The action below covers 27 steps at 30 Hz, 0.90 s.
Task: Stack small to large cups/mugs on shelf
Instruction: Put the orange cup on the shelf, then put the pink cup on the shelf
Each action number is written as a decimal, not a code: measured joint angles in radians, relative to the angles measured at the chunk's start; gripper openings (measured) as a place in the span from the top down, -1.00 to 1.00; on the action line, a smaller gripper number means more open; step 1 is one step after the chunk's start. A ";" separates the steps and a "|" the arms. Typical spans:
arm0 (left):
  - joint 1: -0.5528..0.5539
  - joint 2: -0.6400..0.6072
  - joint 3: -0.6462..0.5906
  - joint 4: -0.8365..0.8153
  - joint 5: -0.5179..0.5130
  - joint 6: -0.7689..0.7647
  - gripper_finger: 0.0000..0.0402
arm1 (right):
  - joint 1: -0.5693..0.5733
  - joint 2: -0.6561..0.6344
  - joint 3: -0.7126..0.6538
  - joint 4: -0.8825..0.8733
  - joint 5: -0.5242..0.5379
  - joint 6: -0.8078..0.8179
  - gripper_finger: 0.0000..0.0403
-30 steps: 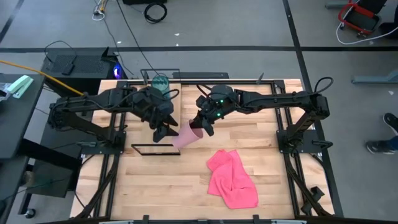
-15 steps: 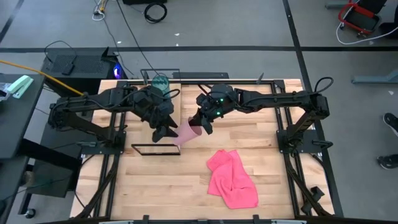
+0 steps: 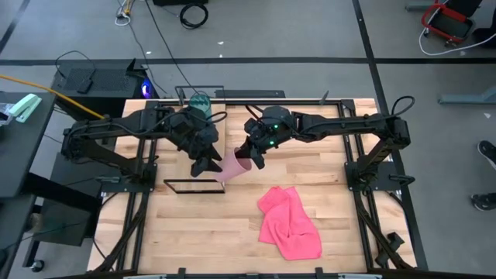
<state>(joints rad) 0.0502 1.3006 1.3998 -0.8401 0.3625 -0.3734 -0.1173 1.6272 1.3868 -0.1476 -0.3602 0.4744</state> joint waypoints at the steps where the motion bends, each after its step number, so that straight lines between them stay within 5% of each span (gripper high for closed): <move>1: 0.000 0.000 0.000 0.000 0.000 0.000 -0.26 | 0.000 0.000 0.000 -0.001 0.001 0.000 1.00; 11: 0.035 0.002 -0.002 -0.004 0.008 0.045 -0.15 | -0.019 -0.002 0.002 -0.189 0.057 -0.022 1.00; 20: 0.074 0.002 -0.002 -0.031 -0.004 0.048 -0.06 | -0.055 -0.002 0.001 -0.413 0.278 -0.048 1.00; 27: 0.095 0.002 -0.001 -0.067 -0.009 0.072 -0.04 | -0.050 0.028 0.001 -0.437 0.321 -0.029 1.00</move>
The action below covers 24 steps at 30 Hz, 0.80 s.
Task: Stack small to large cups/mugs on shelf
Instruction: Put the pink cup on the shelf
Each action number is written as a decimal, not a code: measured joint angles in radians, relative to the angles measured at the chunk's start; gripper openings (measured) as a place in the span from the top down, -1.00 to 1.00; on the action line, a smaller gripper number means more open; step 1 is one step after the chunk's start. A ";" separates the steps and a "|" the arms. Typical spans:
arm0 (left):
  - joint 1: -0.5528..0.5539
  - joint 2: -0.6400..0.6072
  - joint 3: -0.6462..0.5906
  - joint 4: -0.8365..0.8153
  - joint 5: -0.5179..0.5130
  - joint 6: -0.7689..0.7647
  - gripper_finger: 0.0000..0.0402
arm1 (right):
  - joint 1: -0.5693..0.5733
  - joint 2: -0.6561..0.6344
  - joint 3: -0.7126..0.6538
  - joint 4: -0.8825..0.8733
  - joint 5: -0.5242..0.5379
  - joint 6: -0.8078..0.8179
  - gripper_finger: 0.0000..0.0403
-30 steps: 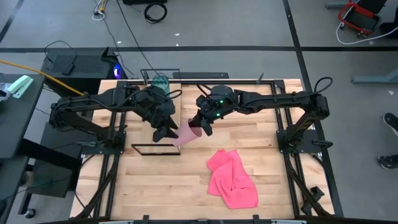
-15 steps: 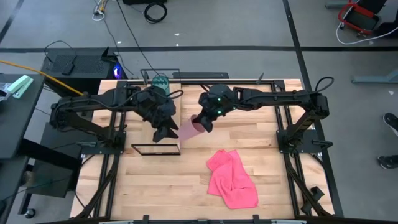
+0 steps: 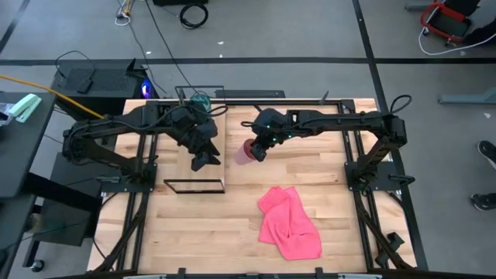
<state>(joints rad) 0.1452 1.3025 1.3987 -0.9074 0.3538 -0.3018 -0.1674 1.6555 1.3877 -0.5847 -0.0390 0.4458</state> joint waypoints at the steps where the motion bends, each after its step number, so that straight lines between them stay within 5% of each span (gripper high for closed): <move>1: 0.000 -0.001 0.000 -0.009 -0.001 0.000 -0.04 | 0.005 0.017 0.000 -0.001 0.000 -0.001 1.00; 24: 0.005 -0.001 0.001 -0.024 -0.013 0.003 0.01 | 0.094 0.219 0.003 0.034 0.018 -0.031 1.00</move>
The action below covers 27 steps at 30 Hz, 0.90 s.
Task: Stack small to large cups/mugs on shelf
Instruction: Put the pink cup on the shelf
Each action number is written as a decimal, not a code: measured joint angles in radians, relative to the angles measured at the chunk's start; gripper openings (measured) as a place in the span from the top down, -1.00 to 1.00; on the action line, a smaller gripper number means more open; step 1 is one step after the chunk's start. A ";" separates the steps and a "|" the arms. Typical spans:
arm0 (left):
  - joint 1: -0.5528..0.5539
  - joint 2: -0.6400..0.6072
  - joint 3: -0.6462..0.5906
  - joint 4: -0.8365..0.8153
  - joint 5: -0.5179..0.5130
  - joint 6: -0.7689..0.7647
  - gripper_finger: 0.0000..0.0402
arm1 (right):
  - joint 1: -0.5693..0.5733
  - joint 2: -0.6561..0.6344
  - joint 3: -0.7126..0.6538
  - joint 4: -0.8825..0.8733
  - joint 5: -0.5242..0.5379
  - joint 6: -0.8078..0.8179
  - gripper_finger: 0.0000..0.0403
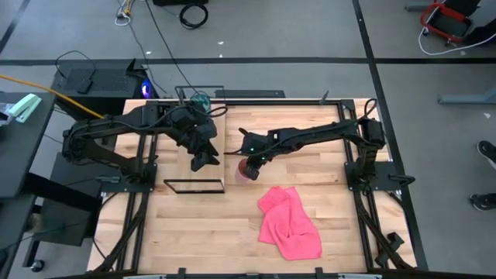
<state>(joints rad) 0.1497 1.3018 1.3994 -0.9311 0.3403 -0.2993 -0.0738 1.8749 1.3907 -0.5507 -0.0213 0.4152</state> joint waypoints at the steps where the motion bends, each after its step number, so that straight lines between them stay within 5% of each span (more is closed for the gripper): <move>1: 0.000 0.000 0.000 0.000 0.000 0.000 0.00 | 0.000 0.004 0.002 0.004 0.000 0.000 1.00; 27: 0.000 0.001 0.000 -0.017 -0.007 -0.001 0.03 | 0.000 0.065 0.063 0.036 -0.017 -0.045 0.70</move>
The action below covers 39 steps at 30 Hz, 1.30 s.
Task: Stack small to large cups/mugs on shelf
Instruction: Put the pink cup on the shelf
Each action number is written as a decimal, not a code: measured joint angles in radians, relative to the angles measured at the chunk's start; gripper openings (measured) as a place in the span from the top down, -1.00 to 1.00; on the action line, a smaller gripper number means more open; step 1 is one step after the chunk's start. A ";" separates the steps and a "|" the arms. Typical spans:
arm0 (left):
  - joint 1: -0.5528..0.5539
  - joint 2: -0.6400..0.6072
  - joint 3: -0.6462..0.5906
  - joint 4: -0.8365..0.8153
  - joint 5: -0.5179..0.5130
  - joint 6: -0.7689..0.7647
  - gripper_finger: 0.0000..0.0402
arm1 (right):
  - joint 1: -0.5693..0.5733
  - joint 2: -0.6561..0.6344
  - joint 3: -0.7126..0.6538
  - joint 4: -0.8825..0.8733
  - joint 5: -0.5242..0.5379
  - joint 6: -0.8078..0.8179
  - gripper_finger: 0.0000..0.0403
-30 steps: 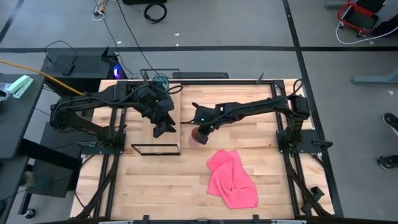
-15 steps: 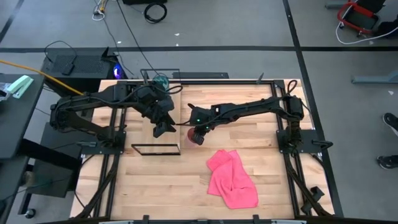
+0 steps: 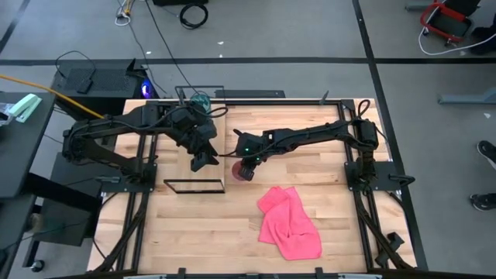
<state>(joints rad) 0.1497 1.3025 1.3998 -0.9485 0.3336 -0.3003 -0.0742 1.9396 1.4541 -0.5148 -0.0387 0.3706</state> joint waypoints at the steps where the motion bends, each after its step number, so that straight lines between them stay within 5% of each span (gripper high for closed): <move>1: 0.000 0.000 0.000 0.000 0.000 0.000 0.04 | 0.000 0.000 0.000 0.001 0.000 0.000 0.69; 10: 0.000 0.000 0.000 0.000 -0.009 0.000 0.03 | -0.009 0.000 0.000 0.029 0.000 0.001 0.52; 22: -0.002 0.014 0.001 0.008 -0.182 -0.027 0.04 | -0.048 -0.152 -0.001 0.025 0.000 0.003 0.45; 39: -0.002 0.330 0.000 0.078 -0.240 -0.028 0.09 | -0.007 -0.434 -0.001 -0.294 0.124 0.075 0.45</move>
<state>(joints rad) 0.1478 1.6326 1.3998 -0.8707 0.0933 -0.3286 -0.0813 1.5055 1.4528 -0.8091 0.0857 0.4452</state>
